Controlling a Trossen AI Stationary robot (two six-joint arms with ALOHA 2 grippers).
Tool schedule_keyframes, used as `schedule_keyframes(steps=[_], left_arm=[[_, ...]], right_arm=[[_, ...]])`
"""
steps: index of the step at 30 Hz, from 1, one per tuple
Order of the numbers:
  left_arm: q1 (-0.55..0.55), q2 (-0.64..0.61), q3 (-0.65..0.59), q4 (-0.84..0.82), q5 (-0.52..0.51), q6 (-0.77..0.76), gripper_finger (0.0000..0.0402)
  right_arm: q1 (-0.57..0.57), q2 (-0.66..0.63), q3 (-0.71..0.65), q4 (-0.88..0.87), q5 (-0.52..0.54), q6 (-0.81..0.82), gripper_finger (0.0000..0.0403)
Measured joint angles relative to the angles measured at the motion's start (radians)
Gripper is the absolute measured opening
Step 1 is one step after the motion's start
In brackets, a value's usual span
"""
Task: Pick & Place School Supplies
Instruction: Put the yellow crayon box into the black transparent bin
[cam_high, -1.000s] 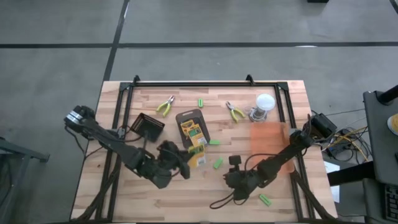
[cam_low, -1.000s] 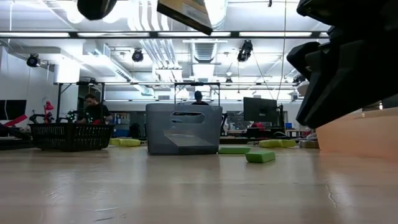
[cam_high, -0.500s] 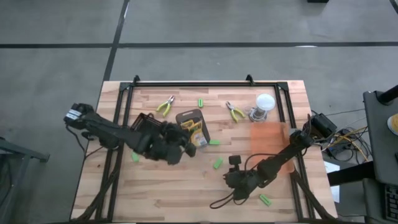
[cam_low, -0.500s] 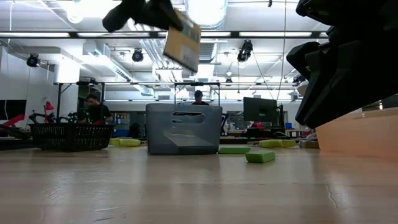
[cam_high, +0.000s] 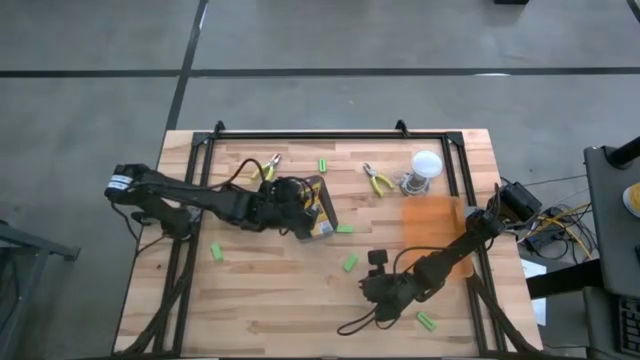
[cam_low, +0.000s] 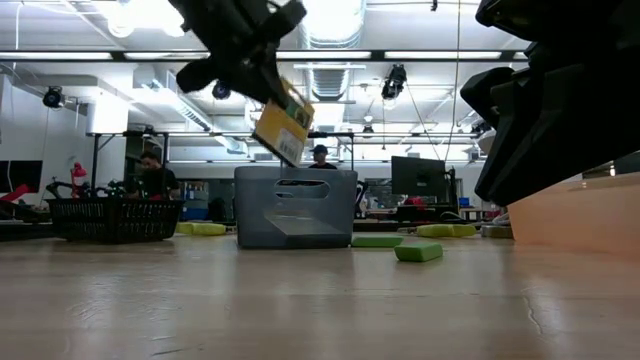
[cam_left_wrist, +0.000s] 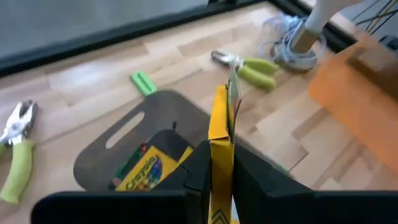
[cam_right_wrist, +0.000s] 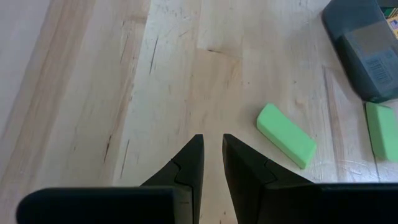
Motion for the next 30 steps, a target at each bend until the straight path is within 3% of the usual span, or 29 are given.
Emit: schedule_keyframes(steps=[10,16,23,30], left_arm=[[0.056,0.000,-0.130,0.040,0.081,-0.092,0.0048],[0.073,0.000,-0.202,0.194,0.142,-0.095,0.0049],[0.083,0.002,-0.271,0.322,0.145,-0.095,0.0049],[0.096,0.002,-0.296,0.328,0.136,-0.042,0.0049]], right_arm=[[0.000,-0.001,-0.002,0.000,0.000,0.003,0.0057],[0.000,-0.001,-0.002,0.000,0.000,0.003,0.0057],[0.000,-0.001,-0.002,0.000,0.000,0.002,0.0057],[0.000,-0.001,-0.002,0.001,0.000,0.003,0.0057]])
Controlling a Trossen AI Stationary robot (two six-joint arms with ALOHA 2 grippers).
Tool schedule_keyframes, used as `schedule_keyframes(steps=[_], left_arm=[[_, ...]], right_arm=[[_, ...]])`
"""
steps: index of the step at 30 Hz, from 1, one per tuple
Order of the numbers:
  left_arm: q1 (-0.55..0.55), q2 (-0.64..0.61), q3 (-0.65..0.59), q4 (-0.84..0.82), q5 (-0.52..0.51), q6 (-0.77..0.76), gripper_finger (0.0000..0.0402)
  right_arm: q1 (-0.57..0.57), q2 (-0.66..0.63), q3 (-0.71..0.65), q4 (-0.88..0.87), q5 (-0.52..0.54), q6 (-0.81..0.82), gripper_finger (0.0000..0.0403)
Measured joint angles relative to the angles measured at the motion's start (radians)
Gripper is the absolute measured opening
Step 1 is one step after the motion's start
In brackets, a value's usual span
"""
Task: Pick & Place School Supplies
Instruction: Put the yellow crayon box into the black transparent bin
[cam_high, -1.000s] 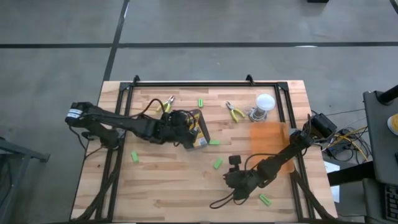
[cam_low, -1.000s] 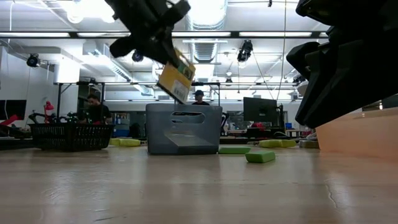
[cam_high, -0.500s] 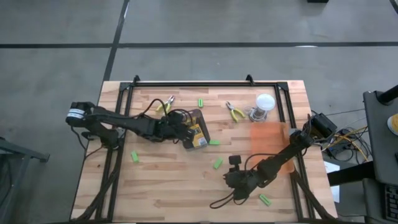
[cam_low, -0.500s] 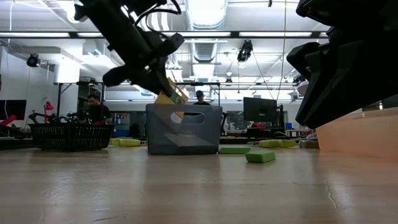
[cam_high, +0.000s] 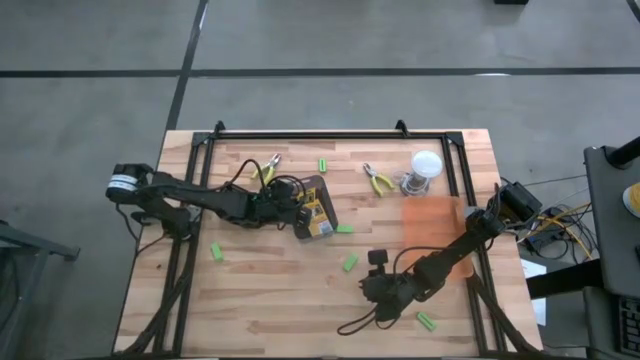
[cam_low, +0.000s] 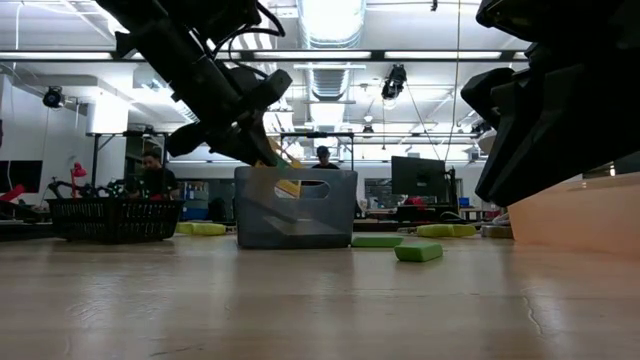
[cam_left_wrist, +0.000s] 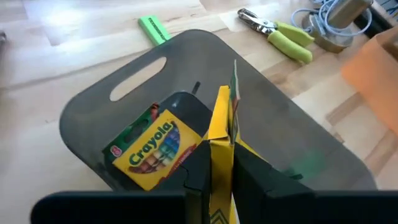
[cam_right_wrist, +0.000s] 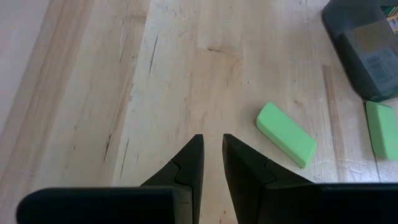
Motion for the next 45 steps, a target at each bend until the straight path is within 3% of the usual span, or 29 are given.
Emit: schedule_keyframes(steps=[31,36,45], left_arm=[[0.000,0.002,0.000,0.027,0.034,0.031,0.0081],[0.000,0.002,0.000,0.030,0.034,0.030,0.0081],[0.000,0.002,0.000,0.029,0.036,-0.057,0.0081]], right_arm=[[-0.002,0.000,0.000,0.000,-0.003,0.025,0.0057],[-0.007,0.000,0.000,0.000,0.111,0.026,0.0057],[-0.007,0.001,0.000,0.002,0.111,0.025,0.0057]])
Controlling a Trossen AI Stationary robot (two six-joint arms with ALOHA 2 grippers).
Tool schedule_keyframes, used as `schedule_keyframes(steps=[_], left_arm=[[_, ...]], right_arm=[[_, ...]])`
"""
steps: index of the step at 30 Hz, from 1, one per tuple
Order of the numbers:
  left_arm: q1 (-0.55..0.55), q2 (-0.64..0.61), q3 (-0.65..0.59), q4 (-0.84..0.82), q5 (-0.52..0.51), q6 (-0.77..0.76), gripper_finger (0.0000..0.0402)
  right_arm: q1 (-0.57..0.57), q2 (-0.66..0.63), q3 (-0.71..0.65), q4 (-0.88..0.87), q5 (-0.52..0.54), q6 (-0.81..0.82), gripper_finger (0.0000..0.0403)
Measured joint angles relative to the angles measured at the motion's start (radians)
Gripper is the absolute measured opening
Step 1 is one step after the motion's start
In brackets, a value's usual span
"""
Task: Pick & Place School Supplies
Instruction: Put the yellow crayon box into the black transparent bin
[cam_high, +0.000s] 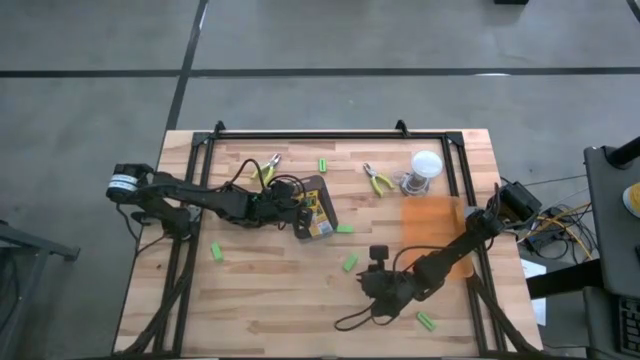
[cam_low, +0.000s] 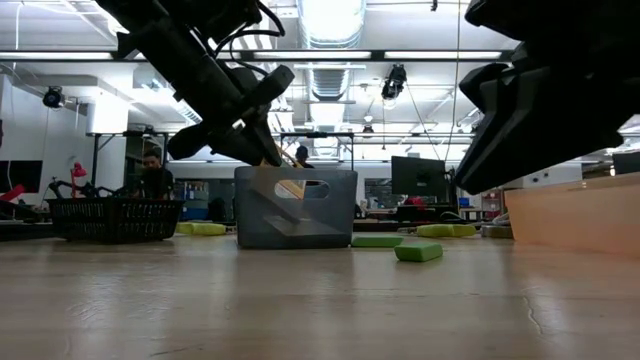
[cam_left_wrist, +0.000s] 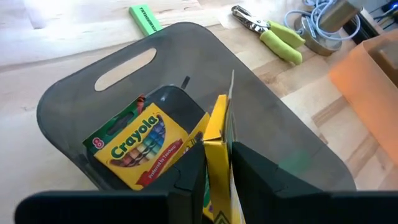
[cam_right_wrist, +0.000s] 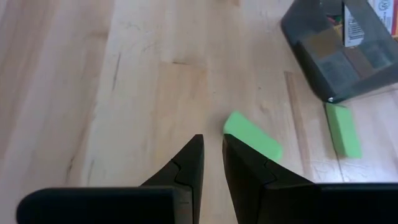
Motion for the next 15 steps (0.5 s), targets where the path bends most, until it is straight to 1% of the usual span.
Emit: schedule_keyframes(steps=[15], left_arm=[[0.000,0.009,0.000,-0.001,0.009,-0.035,0.0081]], right_arm=[[0.000,0.000,0.000,0.001,0.000,-0.001,0.0057]])
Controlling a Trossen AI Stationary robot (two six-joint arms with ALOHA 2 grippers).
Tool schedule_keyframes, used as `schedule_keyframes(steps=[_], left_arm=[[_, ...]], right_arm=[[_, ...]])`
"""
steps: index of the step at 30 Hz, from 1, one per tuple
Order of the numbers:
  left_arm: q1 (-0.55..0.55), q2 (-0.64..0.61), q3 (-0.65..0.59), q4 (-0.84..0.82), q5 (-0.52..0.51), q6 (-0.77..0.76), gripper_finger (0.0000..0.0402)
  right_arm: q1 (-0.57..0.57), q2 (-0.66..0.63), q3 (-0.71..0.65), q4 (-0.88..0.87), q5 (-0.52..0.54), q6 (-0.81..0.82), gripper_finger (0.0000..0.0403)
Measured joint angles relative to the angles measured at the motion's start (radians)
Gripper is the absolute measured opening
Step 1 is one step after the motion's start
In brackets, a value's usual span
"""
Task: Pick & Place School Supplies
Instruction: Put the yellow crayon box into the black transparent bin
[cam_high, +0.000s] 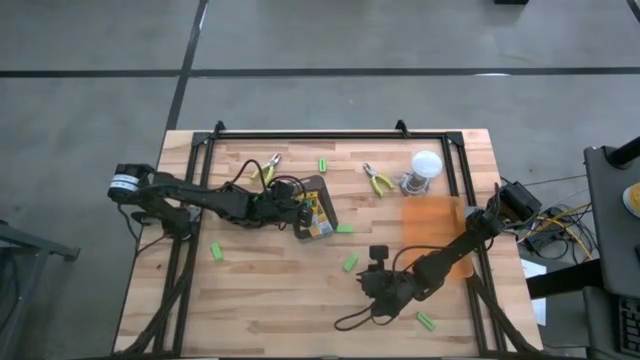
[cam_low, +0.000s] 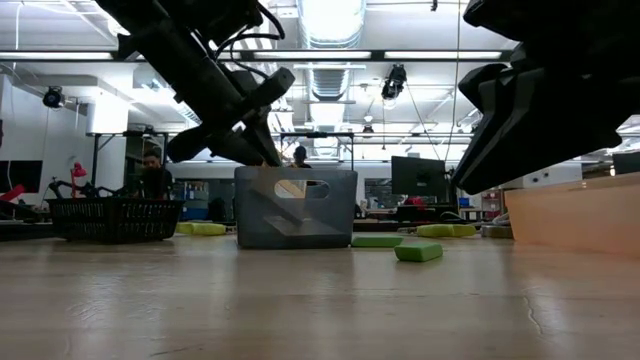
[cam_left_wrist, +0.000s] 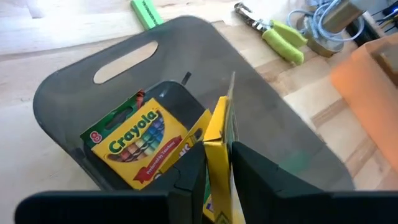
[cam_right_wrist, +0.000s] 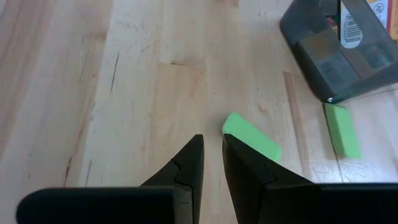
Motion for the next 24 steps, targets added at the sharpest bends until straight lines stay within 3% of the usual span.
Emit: schedule_keyframes(steps=[19,24], left_arm=[[0.004,0.068,0.000,-0.001,0.017,-0.040,0.0081],[0.004,0.068,0.000,0.003,0.069,-0.005,0.0085]], right_arm=[[0.000,0.000,0.000,0.017,0.000,0.000,0.0057],[0.000,0.000,0.000,0.017,0.000,0.000,0.0057]])
